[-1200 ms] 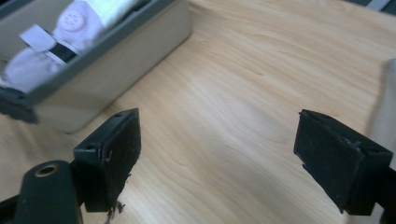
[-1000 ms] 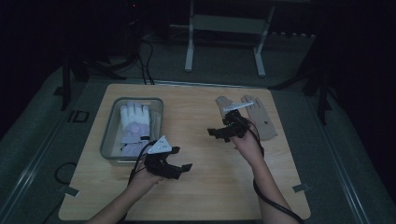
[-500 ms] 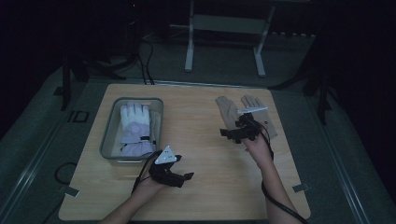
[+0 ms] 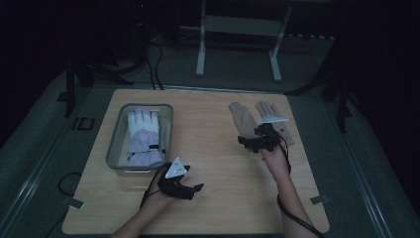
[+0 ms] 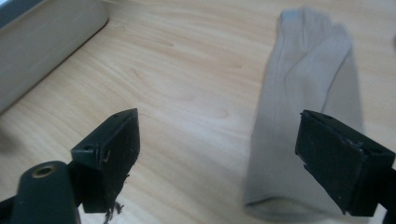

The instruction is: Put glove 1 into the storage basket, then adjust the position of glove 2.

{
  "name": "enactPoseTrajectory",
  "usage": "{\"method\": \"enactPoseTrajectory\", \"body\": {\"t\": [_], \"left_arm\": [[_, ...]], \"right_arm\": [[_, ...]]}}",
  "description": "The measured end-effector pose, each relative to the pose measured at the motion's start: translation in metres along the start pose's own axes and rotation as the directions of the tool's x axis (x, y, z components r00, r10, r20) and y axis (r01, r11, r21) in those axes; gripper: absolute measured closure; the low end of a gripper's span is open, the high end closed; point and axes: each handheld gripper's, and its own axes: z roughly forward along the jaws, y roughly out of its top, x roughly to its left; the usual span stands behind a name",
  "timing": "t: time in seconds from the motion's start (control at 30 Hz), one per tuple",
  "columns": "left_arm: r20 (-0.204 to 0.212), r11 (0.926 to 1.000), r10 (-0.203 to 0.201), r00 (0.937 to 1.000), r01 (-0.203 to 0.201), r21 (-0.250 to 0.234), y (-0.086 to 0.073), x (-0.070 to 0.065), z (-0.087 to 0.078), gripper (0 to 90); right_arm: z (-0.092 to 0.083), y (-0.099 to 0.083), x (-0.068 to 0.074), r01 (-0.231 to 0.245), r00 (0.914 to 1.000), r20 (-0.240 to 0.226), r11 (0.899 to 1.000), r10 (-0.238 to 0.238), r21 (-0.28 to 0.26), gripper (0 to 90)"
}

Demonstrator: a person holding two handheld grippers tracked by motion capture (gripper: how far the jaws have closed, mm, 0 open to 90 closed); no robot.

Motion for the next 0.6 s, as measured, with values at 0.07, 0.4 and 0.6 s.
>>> {"method": "enactPoseTrajectory", "body": {"t": [0.07, 0.4, 0.6], "left_arm": [[0.0, 1.0, 0.003, 1.0, -0.003, 0.001, -0.001, -0.001, 0.0, 15.9], [0.0, 0.9999, 0.013, 0.9999, -0.013, -0.007, -0.004, -0.005, 0.0, 15.9], [0.012, 0.9998, -0.012, 0.9999, 0.012, -0.017, -0.003, -0.004, -0.002, 16.0]], "right_arm": [[0.0, 0.001, -0.001, -0.015, 0.9998, 0.016, 1.0, 0.015, 0.008, 12.5], [0.002, 0.01, -0.003, 0.039, 0.998, 0.048, 0.999, -0.04, 0.02, 15.0], [0.006, 0.016, -0.01, 0.104, 0.9915, 0.074, 0.994, -0.107, 0.038, 24.6]]}}
